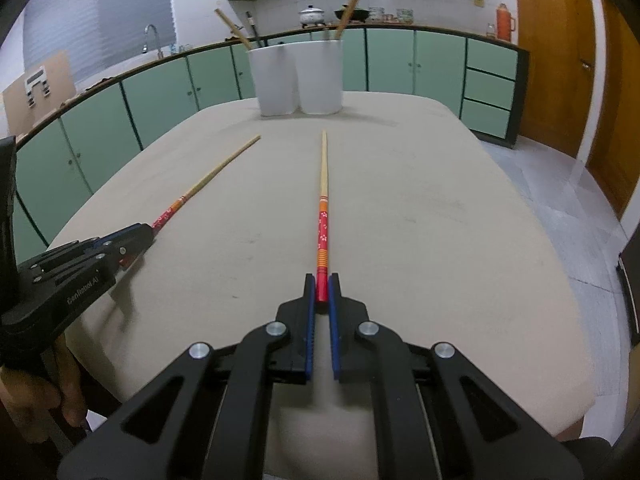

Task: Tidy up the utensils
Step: 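Grasp a red-orange chopstick with the right tool while the left tool grasps the other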

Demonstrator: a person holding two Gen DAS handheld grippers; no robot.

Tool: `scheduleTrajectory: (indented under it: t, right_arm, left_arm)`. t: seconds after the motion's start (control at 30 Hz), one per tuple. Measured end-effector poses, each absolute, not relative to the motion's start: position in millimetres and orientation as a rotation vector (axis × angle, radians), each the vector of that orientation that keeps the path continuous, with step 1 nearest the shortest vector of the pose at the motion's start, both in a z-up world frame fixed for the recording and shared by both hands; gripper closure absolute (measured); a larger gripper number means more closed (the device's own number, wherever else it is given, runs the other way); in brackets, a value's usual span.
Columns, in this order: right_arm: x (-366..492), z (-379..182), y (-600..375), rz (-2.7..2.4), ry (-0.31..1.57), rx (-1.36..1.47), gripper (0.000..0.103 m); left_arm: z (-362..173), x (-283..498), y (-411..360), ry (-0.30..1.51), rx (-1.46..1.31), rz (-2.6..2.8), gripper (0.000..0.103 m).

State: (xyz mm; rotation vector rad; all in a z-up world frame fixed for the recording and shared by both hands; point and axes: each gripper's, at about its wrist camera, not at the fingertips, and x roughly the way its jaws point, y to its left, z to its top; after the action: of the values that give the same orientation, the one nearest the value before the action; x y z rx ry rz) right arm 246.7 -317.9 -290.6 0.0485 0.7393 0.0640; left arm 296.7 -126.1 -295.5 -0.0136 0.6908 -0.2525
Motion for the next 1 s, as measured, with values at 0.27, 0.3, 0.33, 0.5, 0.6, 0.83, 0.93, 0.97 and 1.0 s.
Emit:
scheduleTrajectory:
  t: [0.27, 0.3, 0.33, 0.5, 0.6, 0.83, 0.93, 0.97, 1.0]
  right_arm:
    - [244.1, -289.3, -305.9, 0.096, 0.739, 0.060, 0.094]
    - [243.5, -289.4, -306.1, 0.096, 0.740, 0.064, 0.094]
    - [243.0, -289.9, -305.9, 0.095, 0.739, 0.064, 0.093]
    - [246.2, -291.3, -303.0, 0.092, 0.738, 0.061, 0.093]
    - [248.7, -291.8, -302.8, 0.090, 0.738, 0.068, 0.094]
    - [241.4, -275.4, -308.0, 0.087, 0.734, 0.116, 0.098]
    - [228.4, -256.6, -311.8, 0.083, 0.727, 0.145, 0.098]
    - [224.2, -252.2, -312.7, 0.085, 0.723, 0.147, 0.098]
    - [218.5, -245.5, -312.9, 0.089, 0.718, 0.146, 0.098]
  left_arm:
    - [-294.6, 277.2, -106.2, 0.722, 0.016, -0.205, 0.073]
    - [-293.8, 276.3, -106.8, 0.724, 0.031, -0.226, 0.065]
    - [-293.8, 276.0, -107.5, 0.722, 0.041, -0.238, 0.060]
    - [-296.8, 284.0, -107.4, 0.719, 0.054, -0.260, 0.076]
    - [-298.1, 286.3, -107.1, 0.714, 0.048, -0.276, 0.092]
    - [-279.1, 283.9, -98.2, 0.735, -0.002, -0.273, 0.097]
    - [-257.1, 276.4, -93.0, 0.748, -0.007, -0.274, 0.097]
    - [-252.8, 274.1, -91.4, 0.755, -0.012, -0.277, 0.097]
    - [-247.2, 271.7, -89.1, 0.761, -0.016, -0.277, 0.097]
